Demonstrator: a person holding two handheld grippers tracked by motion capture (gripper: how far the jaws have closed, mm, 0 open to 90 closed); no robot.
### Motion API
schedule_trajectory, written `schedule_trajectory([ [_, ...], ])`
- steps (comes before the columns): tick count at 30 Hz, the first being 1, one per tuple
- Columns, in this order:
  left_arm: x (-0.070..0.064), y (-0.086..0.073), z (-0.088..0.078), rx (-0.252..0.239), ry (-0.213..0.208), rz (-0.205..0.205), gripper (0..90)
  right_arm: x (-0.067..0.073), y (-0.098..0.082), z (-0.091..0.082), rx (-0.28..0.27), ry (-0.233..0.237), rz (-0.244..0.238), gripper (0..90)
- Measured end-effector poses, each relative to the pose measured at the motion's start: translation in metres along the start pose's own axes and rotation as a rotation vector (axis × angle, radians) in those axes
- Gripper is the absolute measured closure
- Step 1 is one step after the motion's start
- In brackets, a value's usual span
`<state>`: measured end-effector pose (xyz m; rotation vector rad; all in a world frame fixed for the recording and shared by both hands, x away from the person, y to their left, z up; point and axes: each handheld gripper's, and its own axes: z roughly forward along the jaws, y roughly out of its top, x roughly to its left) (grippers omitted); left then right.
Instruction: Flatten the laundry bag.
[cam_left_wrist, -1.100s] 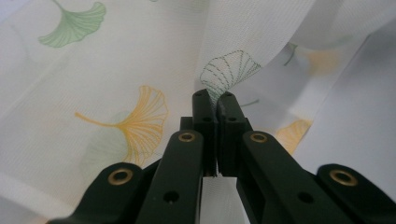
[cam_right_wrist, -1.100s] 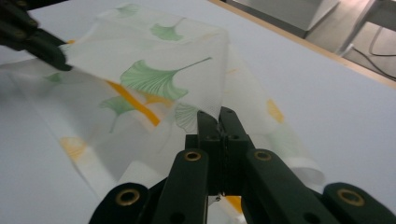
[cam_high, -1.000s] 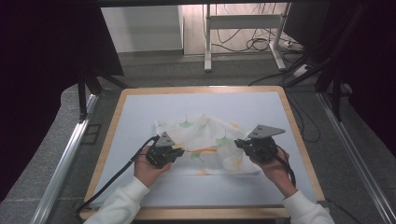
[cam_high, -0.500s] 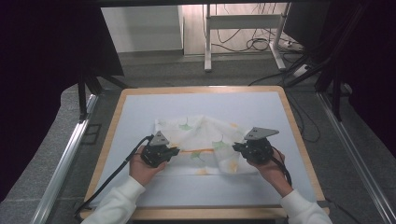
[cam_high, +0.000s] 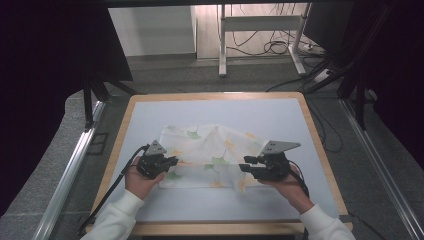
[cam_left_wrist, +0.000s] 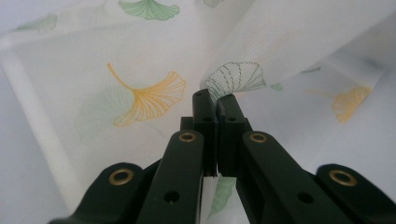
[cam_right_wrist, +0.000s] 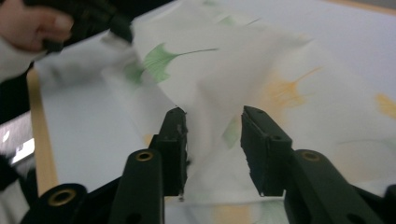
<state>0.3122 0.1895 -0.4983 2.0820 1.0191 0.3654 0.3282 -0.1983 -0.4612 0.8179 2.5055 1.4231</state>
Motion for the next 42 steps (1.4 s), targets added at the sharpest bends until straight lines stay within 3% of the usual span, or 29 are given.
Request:
schedule_trajectory([
  [3,-0.001,-0.005,0.001,0.03,0.016,0.025,89.6,-0.017,0.0,-0.008,-0.034,-0.066,0.066,57.0],
  [6,-0.001,-0.009,0.003,0.058,0.031,0.042,89.6,-0.026,-0.002,-0.009,-0.08,-0.032,0.125,53.6],
  [9,0.001,-0.011,0.004,0.071,0.028,0.035,89.5,-0.025,-0.002,-0.009,-0.061,-0.058,0.113,52.1],
  [11,0.003,-0.015,0.004,0.09,0.035,0.027,89.5,-0.026,-0.002,-0.009,-0.082,-0.021,0.138,49.7],
  [13,0.004,-0.016,0.004,0.093,0.036,0.023,89.4,-0.026,-0.002,-0.01,-0.086,-0.014,0.142,49.3],
  [14,0.006,-0.019,0.003,0.095,0.037,0.014,89.4,-0.027,-0.001,-0.013,-0.076,-0.055,0.123,47.1],
  [17,0.008,-0.022,0.002,0.101,0.035,0.006,89.4,-0.032,-0.004,-0.015,-0.075,-0.062,0.144,45.8],
  [18,0.009,-0.023,0.002,0.101,0.034,0.002,89.4,-0.033,-0.005,-0.014,-0.068,-0.07,0.144,45.0],
  [19,0.008,-0.024,0.002,0.105,0.036,0.002,89.4,-0.038,-0.01,-0.009,0.032,-0.17,0.144,42.3],
  [20,0.008,-0.024,0.002,0.105,0.036,0.002,89.4,-0.038,-0.01,-0.009,0.032,-0.17,0.144,42.3],
  [22,0.008,-0.023,0.002,0.106,0.034,0.004,89.4,-0.049,-0.02,0.001,0.105,-0.237,0.19,40.8],
  [23,0.008,-0.024,0.002,0.107,0.035,0.005,89.4,-0.051,-0.022,0.003,0.115,-0.248,0.206,40.8],
  [29,0.008,-0.024,0.002,0.108,0.036,0.004,89.4,-0.058,-0.035,0.011,0.162,-0.226,0.286,39.7],
  [38,0.008,-0.025,0.003,0.117,0.031,0.004,89.4,-0.053,-0.041,0.023,0.191,-0.191,0.287,41.9],
  [42,0.008,-0.025,0.002,0.117,0.033,0.003,89.3,-0.051,-0.041,0.022,0.204,-0.215,0.283,41.0],
])
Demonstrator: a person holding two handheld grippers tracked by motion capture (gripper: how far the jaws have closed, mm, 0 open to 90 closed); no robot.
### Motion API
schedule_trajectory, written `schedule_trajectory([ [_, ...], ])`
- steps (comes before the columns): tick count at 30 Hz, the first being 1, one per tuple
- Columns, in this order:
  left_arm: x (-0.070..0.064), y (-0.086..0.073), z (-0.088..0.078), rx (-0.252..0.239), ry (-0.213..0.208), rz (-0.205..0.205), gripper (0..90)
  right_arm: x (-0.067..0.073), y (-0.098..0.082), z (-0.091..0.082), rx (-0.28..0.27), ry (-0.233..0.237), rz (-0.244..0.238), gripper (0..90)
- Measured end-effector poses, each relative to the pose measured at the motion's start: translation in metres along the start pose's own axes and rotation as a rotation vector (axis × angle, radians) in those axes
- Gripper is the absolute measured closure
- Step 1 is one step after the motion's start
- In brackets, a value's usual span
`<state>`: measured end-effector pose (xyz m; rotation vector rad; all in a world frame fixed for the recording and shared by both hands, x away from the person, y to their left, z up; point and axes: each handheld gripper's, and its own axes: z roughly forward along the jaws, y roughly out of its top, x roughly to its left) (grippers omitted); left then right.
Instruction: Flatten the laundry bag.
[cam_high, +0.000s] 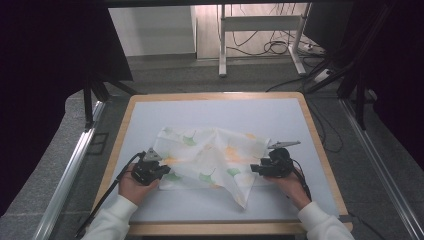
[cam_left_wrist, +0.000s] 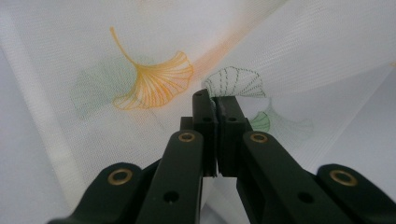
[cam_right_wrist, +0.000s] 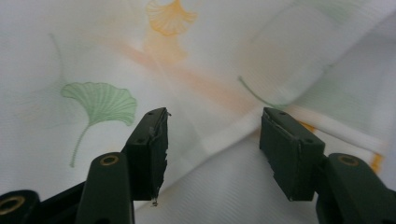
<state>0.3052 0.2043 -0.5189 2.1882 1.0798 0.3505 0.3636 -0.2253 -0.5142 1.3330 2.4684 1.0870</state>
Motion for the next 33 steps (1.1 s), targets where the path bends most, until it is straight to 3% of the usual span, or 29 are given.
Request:
schedule_trajectory([
  [3,0.001,0.0,0.0,0.0,-0.001,-0.004,89.4,-0.005,-0.001,-0.005,-0.015,-0.042,0.011,37.9],
  [6,0.001,0.0,0.001,0.002,-0.003,-0.005,89.3,-0.013,0.002,-0.006,-0.049,-0.03,0.025,36.6],
  [11,0.001,0.001,0.001,0.001,-0.002,-0.007,89.3,-0.026,0.016,0.004,-0.055,-0.072,0.034,35.5],
  [15,0.001,0.0,0.002,0.005,-0.003,-0.005,89.3,-0.033,0.021,0.008,-0.059,-0.063,0.058,36.5],
  [16,0.001,0.0,0.002,0.005,-0.003,-0.005,89.3,-0.037,0.023,0.011,-0.062,-0.025,0.078,41.3],
  [18,0.001,0.0,0.002,0.005,-0.003,-0.004,89.3,-0.037,0.023,0.011,-0.064,-0.008,0.086,43.4],
  [19,0.0,0.0,0.002,0.006,-0.004,-0.004,89.3,-0.034,0.022,0.008,-0.064,0.089,0.117,48.0],
  [20,0.0,0.0,0.002,0.006,-0.004,-0.004,89.3,-0.031,0.022,0.006,-0.061,0.116,0.117,48.7],
  [23,-0.001,0.0,0.002,0.01,-0.008,0.002,89.3,-0.016,0.015,-0.001,-0.048,0.199,0.083,51.1],
  [24,-0.001,0.0,0.002,0.01,-0.008,0.002,89.3,-0.016,0.015,-0.001,-0.048,0.199,0.083,51.1],
  [25,-0.001,0.0,0.003,0.01,-0.01,0.003,89.3,-0.006,0.008,-0.002,-0.024,0.237,0.057,52.8],
  [28,-0.002,0.0,0.003,0.008,-0.012,0.003,89.3,0.0,0.003,0.0,-0.007,0.251,0.045,54.9],
  [29,-0.003,0.001,0.002,0.006,-0.012,0.005,89.3,0.004,0.001,0.003,0.004,0.225,0.017,60.6],
  [31,-0.003,0.001,0.003,0.004,-0.012,0.004,89.3,0.005,0.001,0.005,0.003,0.212,0.014,61.7],
  [33,-0.003,0.002,0.003,0.006,-0.012,0.008,89.3,0.002,0.002,0.009,-0.014,0.168,0.032,66.8],
])
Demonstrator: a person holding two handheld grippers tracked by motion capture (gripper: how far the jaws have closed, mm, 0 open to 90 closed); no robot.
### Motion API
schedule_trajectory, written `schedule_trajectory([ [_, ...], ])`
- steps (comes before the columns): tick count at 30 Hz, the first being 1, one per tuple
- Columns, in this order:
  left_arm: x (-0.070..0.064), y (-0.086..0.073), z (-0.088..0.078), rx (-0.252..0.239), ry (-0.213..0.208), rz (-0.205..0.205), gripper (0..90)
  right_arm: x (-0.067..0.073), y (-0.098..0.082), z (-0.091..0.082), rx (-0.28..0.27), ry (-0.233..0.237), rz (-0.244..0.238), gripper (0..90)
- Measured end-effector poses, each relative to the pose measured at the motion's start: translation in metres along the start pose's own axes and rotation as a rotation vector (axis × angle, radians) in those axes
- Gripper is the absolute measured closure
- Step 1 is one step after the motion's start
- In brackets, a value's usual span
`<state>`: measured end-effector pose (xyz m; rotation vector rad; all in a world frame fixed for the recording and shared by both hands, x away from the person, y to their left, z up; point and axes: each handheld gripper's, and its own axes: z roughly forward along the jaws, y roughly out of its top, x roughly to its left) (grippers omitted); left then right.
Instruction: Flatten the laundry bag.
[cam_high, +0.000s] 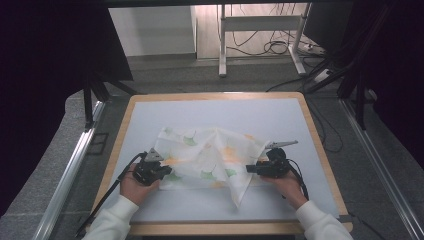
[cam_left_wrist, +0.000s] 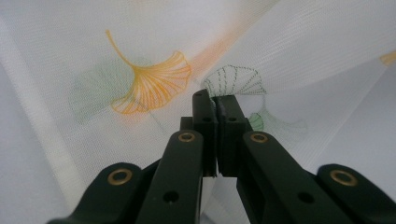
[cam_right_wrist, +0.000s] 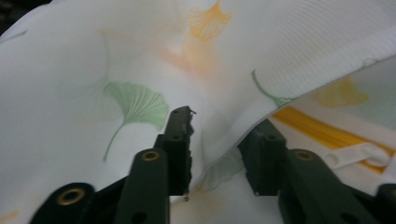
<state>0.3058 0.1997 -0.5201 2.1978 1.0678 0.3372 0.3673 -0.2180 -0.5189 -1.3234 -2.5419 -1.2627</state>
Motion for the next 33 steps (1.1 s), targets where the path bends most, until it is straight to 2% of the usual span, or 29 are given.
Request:
schedule_trajectory([
  [2,0.0,0.0,0.0,0.001,-0.002,0.0,89.3,-0.002,0.001,0.002,-0.015,-0.005,0.014,73.3],
  [4,0.0,0.0,0.0,-0.001,-0.001,0.001,89.2,0.0,0.001,0.003,0.006,0.013,0.004,78.8],
  [5,0.0,0.0,0.0,-0.001,-0.001,0.001,89.3,0.0,0.001,0.003,0.006,0.013,0.004,78.8],
  [7,0.0,-0.001,-0.002,-0.006,0.0,0.003,89.3,0.007,-0.001,0.002,0.029,0.021,-0.028,82.7],
  [8,0.0,-0.001,-0.002,-0.006,0.0,0.003,89.3,0.007,-0.001,0.002,0.029,0.021,-0.028,82.7],
  [10,-0.001,0.0,-0.004,-0.018,0.001,0.003,89.3,0.016,-0.001,-0.005,0.027,0.029,-0.082,86.4],
  [12,-0.001,0.0,-0.005,-0.023,0.001,0.004,89.3,0.018,-0.001,-0.007,0.024,0.032,-0.093,86.8],
  [13,-0.002,0.002,-0.008,-0.035,0.0,0.007,89.3,0.024,0.002,-0.015,0.001,0.049,-0.121,87.1],
  [17,-0.003,0.005,-0.013,-0.064,-0.003,0.012,89.3,0.031,0.008,-0.026,-0.035,0.068,-0.146,87.2],
  [18,-0.005,0.006,-0.016,-0.077,-0.003,0.016,89.3,0.034,0.013,-0.036,-0.068,0.083,-0.163,87.2],
  [19,-0.005,0.006,-0.016,-0.077,-0.003,0.016,89.3,0.034,0.013,-0.036,-0.068,0.083,-0.163,87.2],
  [20,-0.006,0.008,-0.02,-0.09,-0.007,0.02,89.3,0.036,0.016,-0.045,-0.092,0.091,-0.17,87.2],
  [22,-0.007,0.009,-0.023,-0.108,-0.021,0.014,89.3,0.037,0.019,-0.051,-0.111,0.104,-0.168,87.1],
  [25,-0.008,0.012,-0.027,-0.132,-0.03,0.01,89.4,0.036,0.021,-0.059,-0.135,0.1,-0.173,87.0],
  [33,-0.011,0.013,-0.029,-0.138,-0.036,0.022,89.4,0.03,0.018,-0.057,-0.116,0.112,-0.155,87.1],
])
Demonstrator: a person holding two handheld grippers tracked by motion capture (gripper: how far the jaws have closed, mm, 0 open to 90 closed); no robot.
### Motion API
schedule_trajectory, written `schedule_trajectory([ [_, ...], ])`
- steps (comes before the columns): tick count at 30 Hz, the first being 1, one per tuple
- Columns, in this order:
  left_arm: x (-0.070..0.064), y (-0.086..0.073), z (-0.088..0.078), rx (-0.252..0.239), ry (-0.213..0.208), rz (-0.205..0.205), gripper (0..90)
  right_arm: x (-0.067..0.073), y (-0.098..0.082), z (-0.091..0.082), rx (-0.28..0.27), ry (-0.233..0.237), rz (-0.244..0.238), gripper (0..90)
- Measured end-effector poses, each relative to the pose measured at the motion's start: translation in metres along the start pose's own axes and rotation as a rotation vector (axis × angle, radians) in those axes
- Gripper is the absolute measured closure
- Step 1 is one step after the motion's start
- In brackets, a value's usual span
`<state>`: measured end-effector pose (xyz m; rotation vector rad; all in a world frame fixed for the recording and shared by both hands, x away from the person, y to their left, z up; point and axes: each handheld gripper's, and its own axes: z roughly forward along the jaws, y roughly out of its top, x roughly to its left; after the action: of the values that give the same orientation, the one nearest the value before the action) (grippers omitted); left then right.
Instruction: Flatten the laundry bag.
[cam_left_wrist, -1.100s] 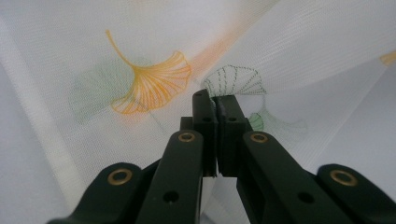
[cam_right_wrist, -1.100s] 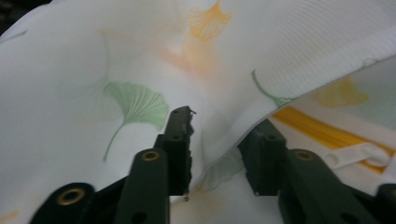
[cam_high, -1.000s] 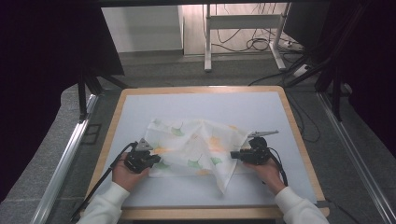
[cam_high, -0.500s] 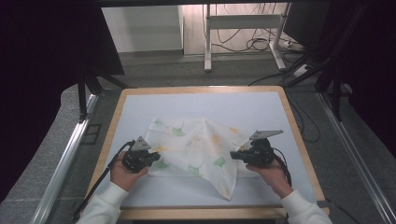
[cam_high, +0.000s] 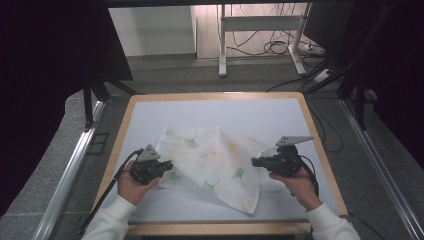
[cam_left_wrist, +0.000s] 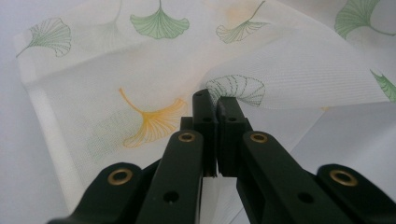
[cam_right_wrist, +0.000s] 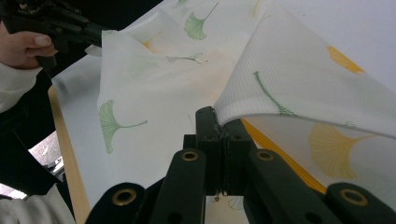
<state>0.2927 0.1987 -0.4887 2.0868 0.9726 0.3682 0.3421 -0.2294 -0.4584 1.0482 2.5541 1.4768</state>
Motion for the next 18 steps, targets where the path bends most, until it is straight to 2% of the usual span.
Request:
schedule_trajectory([
  [4,0.0,0.0,-0.002,-0.013,0.005,-0.005,89.3,0.0,-0.001,0.0,0.008,-0.011,-0.01,87.0],
  [8,0.002,0.001,0.0,-0.007,0.005,-0.004,89.4,-0.005,-0.004,0.004,0.023,-0.05,-0.02,87.0],
  [12,0.002,0.005,0.002,-0.01,0.004,0.004,89.3,-0.008,-0.004,0.007,0.028,-0.049,-0.009,87.0],
  [15,0.006,0.016,0.004,-0.024,0.009,0.011,89.4,-0.011,0.001,0.006,0.012,-0.046,-0.004,87.0],
  [16,0.011,0.022,0.005,-0.036,0.008,0.004,89.4,-0.016,0.008,0.004,-0.011,-0.048,0.006,87.0],
  [17,0.011,0.022,0.005,-0.036,0.008,0.004,89.4,-0.016,0.008,0.004,-0.011,-0.048,0.006,87.0],
  [18,0.015,0.028,0.005,-0.048,0.01,-0.001,89.4,-0.022,0.015,0.003,-0.03,-0.047,0.033,86.9],
])
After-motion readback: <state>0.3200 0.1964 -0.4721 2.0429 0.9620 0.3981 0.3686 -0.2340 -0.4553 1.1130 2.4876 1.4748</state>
